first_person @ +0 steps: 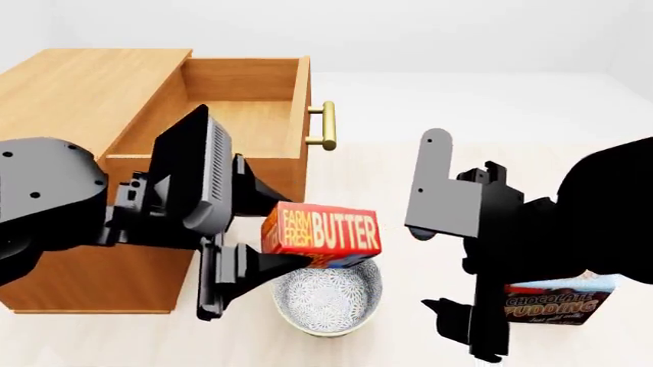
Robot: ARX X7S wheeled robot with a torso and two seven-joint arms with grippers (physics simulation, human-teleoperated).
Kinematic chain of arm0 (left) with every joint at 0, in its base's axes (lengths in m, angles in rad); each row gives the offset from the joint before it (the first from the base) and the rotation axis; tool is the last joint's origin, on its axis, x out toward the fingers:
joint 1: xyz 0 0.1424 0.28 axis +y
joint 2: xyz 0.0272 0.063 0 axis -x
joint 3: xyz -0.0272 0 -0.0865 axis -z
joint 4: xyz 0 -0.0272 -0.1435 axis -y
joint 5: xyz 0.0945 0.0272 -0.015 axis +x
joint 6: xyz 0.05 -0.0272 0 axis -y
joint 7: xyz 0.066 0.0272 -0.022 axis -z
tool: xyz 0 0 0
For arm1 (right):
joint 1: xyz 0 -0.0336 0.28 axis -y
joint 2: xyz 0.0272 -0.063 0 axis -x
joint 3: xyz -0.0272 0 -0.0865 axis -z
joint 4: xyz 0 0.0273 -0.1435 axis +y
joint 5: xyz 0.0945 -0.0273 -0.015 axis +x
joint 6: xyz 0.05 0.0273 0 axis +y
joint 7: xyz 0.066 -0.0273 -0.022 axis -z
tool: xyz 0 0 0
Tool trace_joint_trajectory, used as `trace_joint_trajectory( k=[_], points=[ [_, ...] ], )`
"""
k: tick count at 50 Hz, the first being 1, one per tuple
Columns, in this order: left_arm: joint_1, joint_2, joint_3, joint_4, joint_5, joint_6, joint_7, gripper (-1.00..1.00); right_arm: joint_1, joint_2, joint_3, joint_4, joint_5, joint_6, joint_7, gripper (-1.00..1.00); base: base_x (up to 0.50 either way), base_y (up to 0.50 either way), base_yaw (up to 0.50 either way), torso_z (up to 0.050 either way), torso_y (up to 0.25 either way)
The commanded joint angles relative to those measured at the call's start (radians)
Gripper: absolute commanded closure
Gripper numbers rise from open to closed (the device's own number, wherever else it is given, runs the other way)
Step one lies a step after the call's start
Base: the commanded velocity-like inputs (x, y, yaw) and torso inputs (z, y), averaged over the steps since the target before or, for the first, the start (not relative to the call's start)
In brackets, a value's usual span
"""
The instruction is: Put the butter at the back in the top drawer of the cabinet and close it.
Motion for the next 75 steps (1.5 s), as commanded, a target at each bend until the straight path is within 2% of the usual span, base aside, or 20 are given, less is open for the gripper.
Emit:
trace_joint_trajectory(
  k=[1,9,17,20,27,33,39,46,53,59,64,68,75],
  points=[
    [-0.056,-0.050,-0.083,0.001,-0.092,-0.051,-0.157,1.00,-0.001,0.036,0.013,0.021,0.022,0.015,0.068,-1.00,0.00,0.00,0.00,0.000,0.000],
    [-0.107,-0.020,-0.131,-0.080,-0.175,-0.113,-0.335,1.00,-0.008,0.055,0.024,0.024,0.052,0.025,0.142,-1.00,0.00,0.00,0.00,0.001,0.000],
    [-0.144,-0.026,-0.183,-0.083,-0.253,-0.114,-0.352,1.00,-0.013,0.062,0.027,0.013,0.055,0.022,0.162,-1.00,0.00,0.00,0.00,0.000,0.001],
    [-0.173,-0.006,-0.209,-0.128,-0.291,-0.118,-0.395,1.00,-0.015,0.061,0.027,0.009,0.054,0.021,0.166,-1.00,0.00,0.00,0.00,0.000,0.003],
    [-0.246,0.076,-0.222,-0.279,-0.331,-0.161,-0.504,1.00,-0.016,0.064,0.028,0.005,0.052,0.018,0.165,-1.00,0.00,0.00,0.00,0.001,0.000],
    [-0.284,0.168,-0.201,-0.446,-0.284,-0.166,-0.589,1.00,-0.014,0.070,0.028,-0.001,0.050,0.020,0.167,-1.00,0.00,0.00,0.00,0.000,0.002],
    [-0.333,0.262,-0.170,-0.646,-0.224,-0.168,-0.606,1.00,-0.012,0.076,0.030,-0.010,0.052,0.022,0.171,-1.00,0.00,0.00,0.00,0.000,0.002],
    [-0.381,0.371,-0.127,-0.877,-0.130,-0.132,-0.587,1.00,-0.010,0.077,0.032,-0.016,0.053,0.021,0.171,-1.00,0.00,0.00,0.00,0.000,0.001],
    [-0.424,0.510,-0.079,-1.139,-0.045,-0.068,-0.492,1.00,-0.014,0.079,0.042,-0.019,0.074,0.018,0.202,-1.00,0.00,0.00,0.00,0.001,0.001],
    [-0.440,0.620,-0.035,-1.356,0.022,-0.005,-0.393,1.00,-0.044,0.077,0.078,0.072,0.239,-0.010,0.421,-1.00,0.00,0.00,0.00,0.000,0.000],
    [-0.442,0.686,-0.011,-1.495,0.060,0.040,-0.327,1.00,-0.073,0.125,0.113,0.107,0.387,-0.098,0.626,-1.00,0.00,0.00,0.00,0.000,0.002],
    [-0.442,0.714,-0.005,-1.559,0.076,0.061,-0.297,1.00,-0.091,0.177,0.138,0.089,0.448,-0.175,0.731,-1.00,0.00,0.00,0.00,0.000,0.003],
    [-0.422,0.717,-0.031,-1.568,0.113,0.065,-0.301,1.00,-0.143,0.281,0.174,-0.016,0.495,-0.325,0.882,-1.00,0.00,0.00,0.00,0.001,0.000]
  ],
)
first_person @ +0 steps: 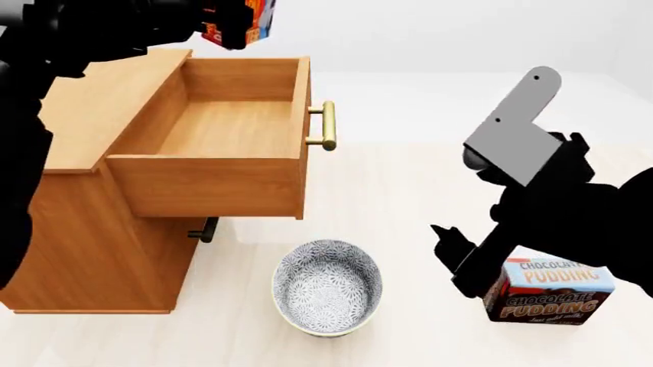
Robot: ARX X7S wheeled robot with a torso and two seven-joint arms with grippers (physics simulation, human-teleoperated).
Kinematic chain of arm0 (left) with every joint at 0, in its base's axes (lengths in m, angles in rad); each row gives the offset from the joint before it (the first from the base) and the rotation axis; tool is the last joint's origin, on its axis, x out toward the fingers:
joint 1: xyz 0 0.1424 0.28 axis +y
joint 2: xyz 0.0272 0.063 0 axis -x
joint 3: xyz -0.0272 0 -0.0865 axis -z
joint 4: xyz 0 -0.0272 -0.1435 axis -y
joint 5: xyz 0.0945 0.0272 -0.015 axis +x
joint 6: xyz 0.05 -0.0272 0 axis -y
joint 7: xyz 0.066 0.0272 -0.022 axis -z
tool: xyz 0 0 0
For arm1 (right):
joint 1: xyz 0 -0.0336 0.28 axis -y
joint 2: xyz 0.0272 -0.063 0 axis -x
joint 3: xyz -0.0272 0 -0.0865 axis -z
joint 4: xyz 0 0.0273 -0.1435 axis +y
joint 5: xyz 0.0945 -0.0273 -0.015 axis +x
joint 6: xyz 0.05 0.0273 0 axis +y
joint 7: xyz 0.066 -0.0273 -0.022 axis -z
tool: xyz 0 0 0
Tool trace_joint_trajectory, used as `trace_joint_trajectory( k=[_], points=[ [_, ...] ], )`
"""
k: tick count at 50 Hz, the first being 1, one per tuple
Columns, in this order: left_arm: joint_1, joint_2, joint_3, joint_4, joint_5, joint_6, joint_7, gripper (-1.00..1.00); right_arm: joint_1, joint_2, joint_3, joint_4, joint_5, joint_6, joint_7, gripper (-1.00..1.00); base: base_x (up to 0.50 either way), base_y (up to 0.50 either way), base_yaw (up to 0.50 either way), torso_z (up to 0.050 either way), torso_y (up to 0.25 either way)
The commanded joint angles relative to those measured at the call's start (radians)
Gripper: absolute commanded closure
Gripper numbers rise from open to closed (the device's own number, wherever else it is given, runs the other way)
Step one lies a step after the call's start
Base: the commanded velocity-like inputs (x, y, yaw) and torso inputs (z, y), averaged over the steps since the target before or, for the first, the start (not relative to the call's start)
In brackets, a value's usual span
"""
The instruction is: Put the butter at the back in the top drawer of the cabinet and close it.
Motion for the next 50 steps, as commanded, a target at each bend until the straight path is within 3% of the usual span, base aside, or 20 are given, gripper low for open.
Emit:
trace_joint_trajectory(
  k=[1,8,14,20,36,50],
  points=[
    [-0.011,0.069,-0.054,-0.137,0.079,0.043,0.041,1.00,-0.074,0.127,0.055,-0.083,0.130,-0.195,0.265,-1.00,0.00,0.00,0.00,0.000,0.010],
    [0.009,0.072,-0.108,-0.138,0.140,0.037,0.043,1.00,-0.156,0.212,0.063,-0.181,0.078,-0.337,0.349,-1.00,0.00,0.00,0.00,0.000,0.000],
    [0.024,0.078,-0.187,-0.138,0.215,0.021,0.046,1.00,-0.153,0.254,0.078,-0.203,0.084,-0.355,0.348,-1.00,0.00,0.00,0.00,0.000,0.002],
    [0.053,0.093,-0.330,-0.138,0.340,-0.006,0.065,1.00,-0.150,0.279,0.087,-0.211,0.083,-0.360,0.343,-1.00,0.00,0.00,0.00,0.002,0.002],
    [0.123,0.138,-0.820,-0.139,0.855,-0.068,0.131,1.00,-0.154,0.304,0.096,-0.243,0.063,-0.362,0.356,-1.00,0.00,0.00,0.00,0.000,0.001],
    [0.139,0.162,-0.998,-0.139,1.050,-0.099,0.179,1.00,-0.153,0.306,0.104,-0.246,0.064,-0.358,0.363,-1.00,0.00,0.00,0.00,0.001,0.001]
  ],
)
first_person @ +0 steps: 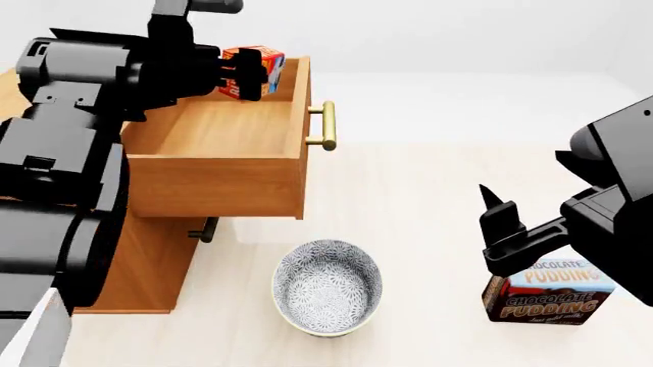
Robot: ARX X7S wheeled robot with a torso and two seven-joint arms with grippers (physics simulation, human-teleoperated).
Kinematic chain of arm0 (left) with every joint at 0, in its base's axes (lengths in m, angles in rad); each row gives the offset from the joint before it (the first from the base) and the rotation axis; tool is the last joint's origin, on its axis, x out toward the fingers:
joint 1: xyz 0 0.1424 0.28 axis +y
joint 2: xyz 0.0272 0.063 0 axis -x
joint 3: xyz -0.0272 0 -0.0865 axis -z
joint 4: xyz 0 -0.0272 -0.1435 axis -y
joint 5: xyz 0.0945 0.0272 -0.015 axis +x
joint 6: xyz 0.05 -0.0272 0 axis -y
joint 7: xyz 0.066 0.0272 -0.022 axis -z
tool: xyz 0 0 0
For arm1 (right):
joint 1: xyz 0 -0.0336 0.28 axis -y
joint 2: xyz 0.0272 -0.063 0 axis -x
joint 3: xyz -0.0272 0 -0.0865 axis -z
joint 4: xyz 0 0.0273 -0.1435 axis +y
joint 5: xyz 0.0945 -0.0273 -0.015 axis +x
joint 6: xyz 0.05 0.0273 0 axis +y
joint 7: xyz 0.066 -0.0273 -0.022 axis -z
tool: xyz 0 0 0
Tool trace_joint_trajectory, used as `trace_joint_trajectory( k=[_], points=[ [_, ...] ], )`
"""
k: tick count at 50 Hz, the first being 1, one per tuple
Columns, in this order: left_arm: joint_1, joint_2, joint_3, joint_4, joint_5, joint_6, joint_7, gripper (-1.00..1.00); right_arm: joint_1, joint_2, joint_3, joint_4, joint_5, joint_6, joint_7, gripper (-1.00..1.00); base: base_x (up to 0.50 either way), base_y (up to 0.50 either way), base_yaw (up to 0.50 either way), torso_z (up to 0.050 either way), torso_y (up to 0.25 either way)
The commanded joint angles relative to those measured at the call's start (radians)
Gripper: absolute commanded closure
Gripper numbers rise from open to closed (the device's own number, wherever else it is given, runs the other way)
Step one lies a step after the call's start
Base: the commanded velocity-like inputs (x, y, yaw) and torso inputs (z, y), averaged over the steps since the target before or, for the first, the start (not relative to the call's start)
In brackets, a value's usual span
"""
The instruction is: Put the butter at the back in the top drawer of the cabinet and close it.
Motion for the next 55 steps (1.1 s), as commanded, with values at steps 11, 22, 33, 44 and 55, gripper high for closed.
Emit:
trace_joint_trajectory(
  k=[11,22,33,44,55],
  points=[
    [-0.003,0.032,-0.231,0.000,0.200,-0.068,0.040,1.00,-0.007,0.008,0.011,-0.002,-0.006,-0.003,0.013,-1.00,0.00,0.00,0.00,0.001,0.001],
    [-0.019,0.041,-0.225,0.000,0.213,-0.145,0.025,1.00,-0.011,0.009,0.014,-0.004,-0.008,-0.004,0.017,-1.00,0.00,0.00,0.00,0.000,0.002],
    [-0.015,0.045,-0.236,0.000,0.208,-0.154,0.025,1.00,-0.011,0.017,0.020,-0.010,-0.005,-0.002,0.020,-1.00,0.00,0.00,0.00,0.001,0.001],
    [-0.003,0.050,-0.260,0.000,0.209,-0.157,0.029,1.00,-0.012,0.023,0.025,-0.010,-0.007,0.001,0.020,-1.00,0.00,0.00,0.00,0.000,0.001],
    [0.015,0.052,-0.271,0.000,0.210,-0.153,0.021,1.00,-0.018,0.026,0.028,-0.012,-0.012,0.000,0.021,-1.00,0.00,0.00,0.00,0.001,0.001]
  ],
)
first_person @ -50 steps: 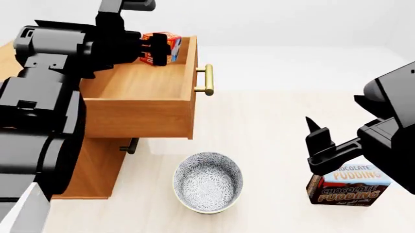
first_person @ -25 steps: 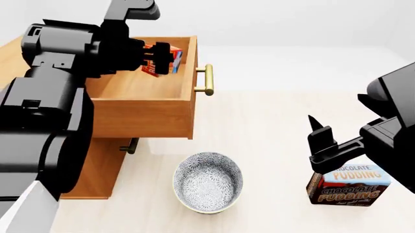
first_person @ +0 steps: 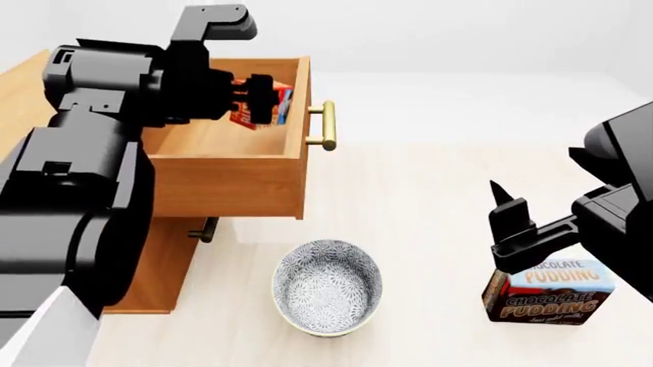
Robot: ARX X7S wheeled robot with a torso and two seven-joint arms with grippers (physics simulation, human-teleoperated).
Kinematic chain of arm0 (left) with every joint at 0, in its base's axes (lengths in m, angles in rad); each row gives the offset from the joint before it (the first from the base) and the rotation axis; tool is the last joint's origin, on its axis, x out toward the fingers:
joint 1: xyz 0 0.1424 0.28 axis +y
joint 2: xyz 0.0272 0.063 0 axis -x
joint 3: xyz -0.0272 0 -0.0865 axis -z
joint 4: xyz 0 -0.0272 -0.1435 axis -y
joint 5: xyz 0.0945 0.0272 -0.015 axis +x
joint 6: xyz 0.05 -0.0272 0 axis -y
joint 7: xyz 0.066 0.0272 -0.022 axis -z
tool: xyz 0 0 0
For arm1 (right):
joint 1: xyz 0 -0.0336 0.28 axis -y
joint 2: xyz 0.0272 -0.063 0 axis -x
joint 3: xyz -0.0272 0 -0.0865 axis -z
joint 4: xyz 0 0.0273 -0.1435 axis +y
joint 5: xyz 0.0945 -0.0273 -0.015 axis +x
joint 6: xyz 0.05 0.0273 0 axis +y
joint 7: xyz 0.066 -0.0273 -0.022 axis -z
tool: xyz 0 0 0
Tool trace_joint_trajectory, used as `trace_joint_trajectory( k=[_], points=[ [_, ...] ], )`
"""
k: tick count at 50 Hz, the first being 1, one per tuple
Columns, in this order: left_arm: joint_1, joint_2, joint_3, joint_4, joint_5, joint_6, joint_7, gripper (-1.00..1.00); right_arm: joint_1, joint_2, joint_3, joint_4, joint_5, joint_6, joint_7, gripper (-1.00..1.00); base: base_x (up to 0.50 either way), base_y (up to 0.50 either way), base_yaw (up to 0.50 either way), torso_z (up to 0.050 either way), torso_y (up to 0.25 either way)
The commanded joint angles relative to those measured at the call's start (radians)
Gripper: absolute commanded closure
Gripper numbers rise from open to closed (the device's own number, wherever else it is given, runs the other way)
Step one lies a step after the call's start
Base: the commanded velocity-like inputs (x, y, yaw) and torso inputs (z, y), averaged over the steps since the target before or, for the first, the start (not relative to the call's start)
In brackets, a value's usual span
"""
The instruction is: Put the butter at the back in the top drawer of the cabinet and close it.
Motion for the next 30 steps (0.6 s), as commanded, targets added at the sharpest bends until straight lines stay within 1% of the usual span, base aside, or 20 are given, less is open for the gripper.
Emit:
trace_joint_trajectory(
  k=[1,30],
  points=[
    [-0.005,0.004,-0.050,0.000,-0.027,-0.001,-0.012,1.00,-0.006,0.004,0.004,-0.002,-0.005,0.000,0.001,-1.00,0.00,0.00,0.00,0.000,0.000],
    [0.035,0.009,-0.035,0.000,-0.023,0.004,-0.021,1.00,-0.020,0.010,0.011,-0.001,-0.015,-0.004,0.004,-1.00,0.00,0.00,0.00,0.000,0.001]
  ],
)
